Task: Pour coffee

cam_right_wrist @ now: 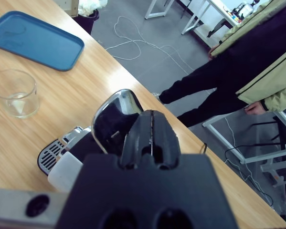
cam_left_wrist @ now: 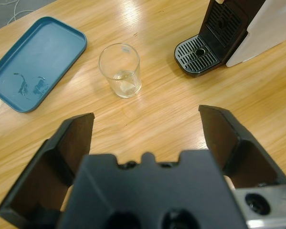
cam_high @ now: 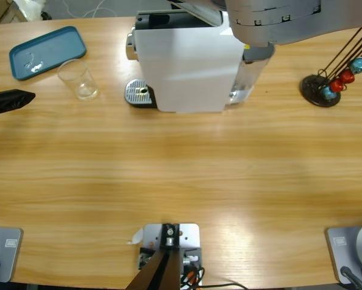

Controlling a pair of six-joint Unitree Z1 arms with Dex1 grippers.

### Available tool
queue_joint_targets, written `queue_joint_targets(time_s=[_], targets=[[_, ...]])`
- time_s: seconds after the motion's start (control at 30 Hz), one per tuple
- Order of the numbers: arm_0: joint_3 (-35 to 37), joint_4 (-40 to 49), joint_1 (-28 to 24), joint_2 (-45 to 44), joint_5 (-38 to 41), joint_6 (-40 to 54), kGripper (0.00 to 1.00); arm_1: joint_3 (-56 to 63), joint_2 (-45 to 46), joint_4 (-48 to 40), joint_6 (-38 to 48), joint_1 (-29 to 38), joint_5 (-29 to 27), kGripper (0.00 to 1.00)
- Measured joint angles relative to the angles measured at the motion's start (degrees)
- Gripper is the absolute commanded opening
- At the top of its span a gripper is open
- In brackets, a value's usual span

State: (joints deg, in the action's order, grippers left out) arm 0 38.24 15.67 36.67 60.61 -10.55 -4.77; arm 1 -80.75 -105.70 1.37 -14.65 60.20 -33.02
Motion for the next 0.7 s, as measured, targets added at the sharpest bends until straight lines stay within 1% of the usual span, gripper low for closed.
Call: queue_joint_targets(time_s=[0.43, 0.7], targets=[[0.0, 0.0, 0.0, 0.0, 0.0, 0.0, 0.945, 1.2, -2.4, -2.7, 2.8, 0.6, 0.8, 0.000], [0.0, 0.0, 0.0, 0.0, 0.0, 0.0, 0.945, 3.5, -2.6, -6.2, 4.2, 1.1, 0.9, 0.000]])
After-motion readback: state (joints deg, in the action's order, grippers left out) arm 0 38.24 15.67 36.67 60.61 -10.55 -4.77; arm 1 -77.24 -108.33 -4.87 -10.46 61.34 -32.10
